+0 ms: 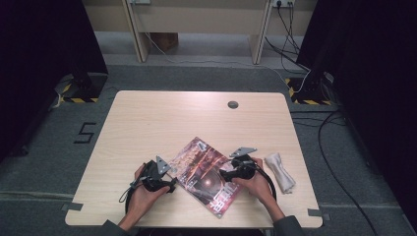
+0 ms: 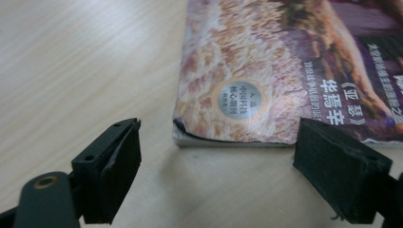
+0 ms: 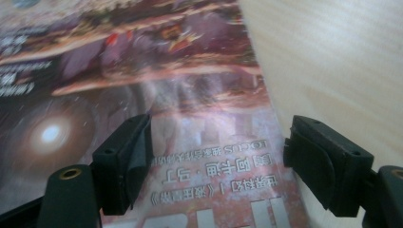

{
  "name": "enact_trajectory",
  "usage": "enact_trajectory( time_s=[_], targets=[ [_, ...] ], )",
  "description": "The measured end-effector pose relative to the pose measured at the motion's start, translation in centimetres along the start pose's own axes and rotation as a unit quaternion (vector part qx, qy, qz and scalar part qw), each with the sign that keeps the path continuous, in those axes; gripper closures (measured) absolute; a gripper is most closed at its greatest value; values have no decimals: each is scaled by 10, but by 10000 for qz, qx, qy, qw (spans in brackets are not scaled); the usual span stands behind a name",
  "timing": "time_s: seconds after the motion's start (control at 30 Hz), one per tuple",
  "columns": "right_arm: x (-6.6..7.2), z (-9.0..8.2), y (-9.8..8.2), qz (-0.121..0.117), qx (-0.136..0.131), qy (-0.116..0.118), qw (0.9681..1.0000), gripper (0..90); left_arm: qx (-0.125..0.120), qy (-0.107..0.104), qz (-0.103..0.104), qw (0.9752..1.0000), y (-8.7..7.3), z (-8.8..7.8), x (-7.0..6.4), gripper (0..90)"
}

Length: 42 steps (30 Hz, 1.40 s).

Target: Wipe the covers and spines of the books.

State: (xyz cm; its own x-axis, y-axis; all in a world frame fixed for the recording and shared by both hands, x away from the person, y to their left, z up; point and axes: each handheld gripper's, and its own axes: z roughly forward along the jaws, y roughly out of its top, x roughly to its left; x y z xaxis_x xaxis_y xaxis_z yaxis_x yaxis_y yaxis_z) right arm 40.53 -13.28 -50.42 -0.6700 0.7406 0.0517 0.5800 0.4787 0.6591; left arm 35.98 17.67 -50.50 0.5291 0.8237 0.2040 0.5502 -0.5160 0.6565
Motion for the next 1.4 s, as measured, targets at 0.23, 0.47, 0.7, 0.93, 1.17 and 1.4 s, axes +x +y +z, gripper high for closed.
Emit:
enact_trajectory(
  time_s=[0.23,0.47,0.7,0.93,1.17,1.4],
  targets=[
    [17,-15,-17,28,82,-37,10000,220,-41,214,-18,9998,9,12,5,171],
    [28,-25,-29,-9,105,-14,9999,208,-88,242,-46,9997,14,17,7,187],
    [29,-27,-32,-24,88,3,10000,209,-69,-47,-71,9999,8,10,2,206],
    [28,-26,-33,-29,67,38,10000,207,-116,-491,129,9986,0,-8,-23,197],
    [28,-26,-33,-34,60,31,10000,206,-144,-580,277,9978,-2,-12,-37,200],
    [30,-27,-32,16,142,45,9999,204,-115,-527,199,9983,-1,-9,-33,160]
  ],
)
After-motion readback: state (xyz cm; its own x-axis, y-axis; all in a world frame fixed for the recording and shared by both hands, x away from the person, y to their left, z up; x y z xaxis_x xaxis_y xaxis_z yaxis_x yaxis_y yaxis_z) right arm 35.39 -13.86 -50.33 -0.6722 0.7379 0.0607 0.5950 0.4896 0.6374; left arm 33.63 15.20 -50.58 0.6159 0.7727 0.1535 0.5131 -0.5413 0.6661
